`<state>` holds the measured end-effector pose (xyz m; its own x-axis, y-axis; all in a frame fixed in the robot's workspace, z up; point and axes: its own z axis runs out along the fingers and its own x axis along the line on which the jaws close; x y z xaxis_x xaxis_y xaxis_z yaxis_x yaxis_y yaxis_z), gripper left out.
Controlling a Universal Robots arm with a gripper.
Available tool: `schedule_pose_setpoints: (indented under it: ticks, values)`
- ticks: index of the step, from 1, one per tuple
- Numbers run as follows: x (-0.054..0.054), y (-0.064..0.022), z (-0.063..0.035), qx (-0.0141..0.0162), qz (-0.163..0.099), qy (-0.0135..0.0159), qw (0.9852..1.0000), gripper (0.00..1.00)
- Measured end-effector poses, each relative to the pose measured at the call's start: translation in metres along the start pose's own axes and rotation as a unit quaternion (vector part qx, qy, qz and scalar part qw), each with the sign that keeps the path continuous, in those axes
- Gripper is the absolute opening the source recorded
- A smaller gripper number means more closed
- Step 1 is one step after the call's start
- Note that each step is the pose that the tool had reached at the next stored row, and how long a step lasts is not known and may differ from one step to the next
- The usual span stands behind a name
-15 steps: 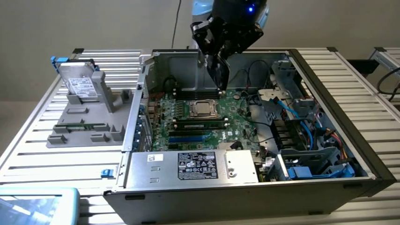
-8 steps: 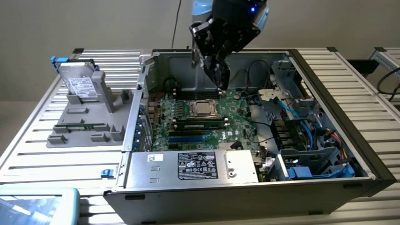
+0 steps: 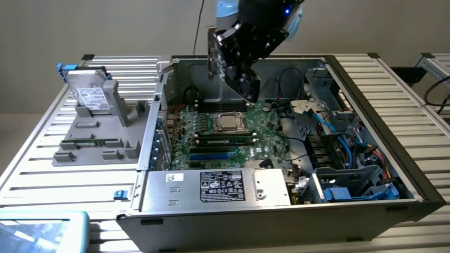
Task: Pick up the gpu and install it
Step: 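Insert the gpu into the slot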
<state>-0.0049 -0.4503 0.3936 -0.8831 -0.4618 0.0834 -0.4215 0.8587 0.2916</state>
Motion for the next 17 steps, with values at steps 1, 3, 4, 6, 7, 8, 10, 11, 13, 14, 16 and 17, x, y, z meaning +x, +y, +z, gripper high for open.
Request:
schedule_pose_setpoints:
  ticks: [1,3,4,6,7,8,10,11,13,14,16,17]
  values:
    - [0.0,-0.0001,0.0001,0.0008,-0.009,0.0025,1.0,0.28]
    - [0.0,-0.0001,0.0004,0.0024,-0.026,0.0075,0.9996,0.28]
    - [0.0,-0.0002,0.0006,0.0033,-0.034,0.0101,0.9994,0.28]
    - [-0.0001,-0.0003,0.0009,0.0048,-0.052,0.0151,0.9985,0.28]
    - [-0.0001,-0.0003,0.0011,0.0057,-0.061,0.0179,0.998,0.28]
    - [-0.0001,-0.0004,0.0013,0.0065,-0.07,0.0205,0.9973,0.28]
    - [-0.0001,-0.0005,0.0017,0.0081,-0.087,0.0256,0.9959,0.28]
    - [-0.0002,-0.0006,0.0019,0.0088,-0.095,0.0281,0.995,0.28]
    - [-0.0002,-0.0007,0.0024,0.0103,-0.113,0.0332,0.993,0.28]
    - [-0.0002,-0.0008,0.0027,0.0111,-0.121,0.0358,0.9919,0.28]
    - [-0.0003,-0.001,0.0032,0.0126,-0.139,0.0412,0.9894,0.28]
    - [-0.0003,-0.0011,0.0035,0.0134,-0.147,0.0438,0.988,0.28]
